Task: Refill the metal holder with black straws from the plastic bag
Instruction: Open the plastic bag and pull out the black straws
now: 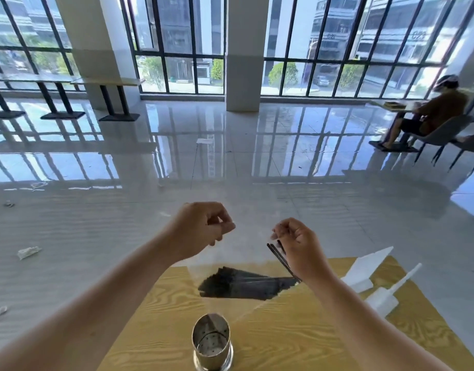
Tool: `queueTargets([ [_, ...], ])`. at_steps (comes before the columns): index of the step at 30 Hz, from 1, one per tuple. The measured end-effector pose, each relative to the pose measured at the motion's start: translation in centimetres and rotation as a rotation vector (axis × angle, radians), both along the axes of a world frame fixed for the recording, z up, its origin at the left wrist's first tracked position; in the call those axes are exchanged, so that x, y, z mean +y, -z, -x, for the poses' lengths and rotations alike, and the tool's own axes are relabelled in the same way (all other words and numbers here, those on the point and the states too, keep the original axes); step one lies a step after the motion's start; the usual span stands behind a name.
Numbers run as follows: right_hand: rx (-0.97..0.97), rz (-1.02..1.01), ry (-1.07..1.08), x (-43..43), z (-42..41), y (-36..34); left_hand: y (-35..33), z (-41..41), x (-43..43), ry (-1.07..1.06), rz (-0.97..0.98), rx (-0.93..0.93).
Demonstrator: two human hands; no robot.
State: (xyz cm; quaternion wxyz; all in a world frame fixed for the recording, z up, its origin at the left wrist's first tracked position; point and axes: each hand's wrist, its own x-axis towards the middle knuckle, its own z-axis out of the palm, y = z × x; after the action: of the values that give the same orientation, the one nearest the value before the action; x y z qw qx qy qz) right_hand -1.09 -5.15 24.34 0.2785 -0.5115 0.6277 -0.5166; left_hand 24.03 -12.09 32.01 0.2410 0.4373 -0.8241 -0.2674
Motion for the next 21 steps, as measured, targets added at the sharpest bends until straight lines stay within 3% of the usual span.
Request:
queueTargets([
  [8, 0.176, 0.072, 0.038, 0.4, -1.6, -1.8, -2.3, -2.5, -0.3, 0.105, -0.129, 0.053],
  [14, 0.101, 0.130, 0.000, -0.4, -2.0, -3.1, -2.4, -3.2, -1.1, -0.108, 0.259, -0.082],
  [17, 0.087, 0.161, -0.039, -0.9, -2.2, -4.0, -3.4, -3.2, -1.3, -0.015, 0.170, -0.153],
  [21, 0.098, 0.228, -0.040, -1.5, -2.1, -4.9, -4.7, -2.0, -1.0, -0.016, 0.187, -0.034],
])
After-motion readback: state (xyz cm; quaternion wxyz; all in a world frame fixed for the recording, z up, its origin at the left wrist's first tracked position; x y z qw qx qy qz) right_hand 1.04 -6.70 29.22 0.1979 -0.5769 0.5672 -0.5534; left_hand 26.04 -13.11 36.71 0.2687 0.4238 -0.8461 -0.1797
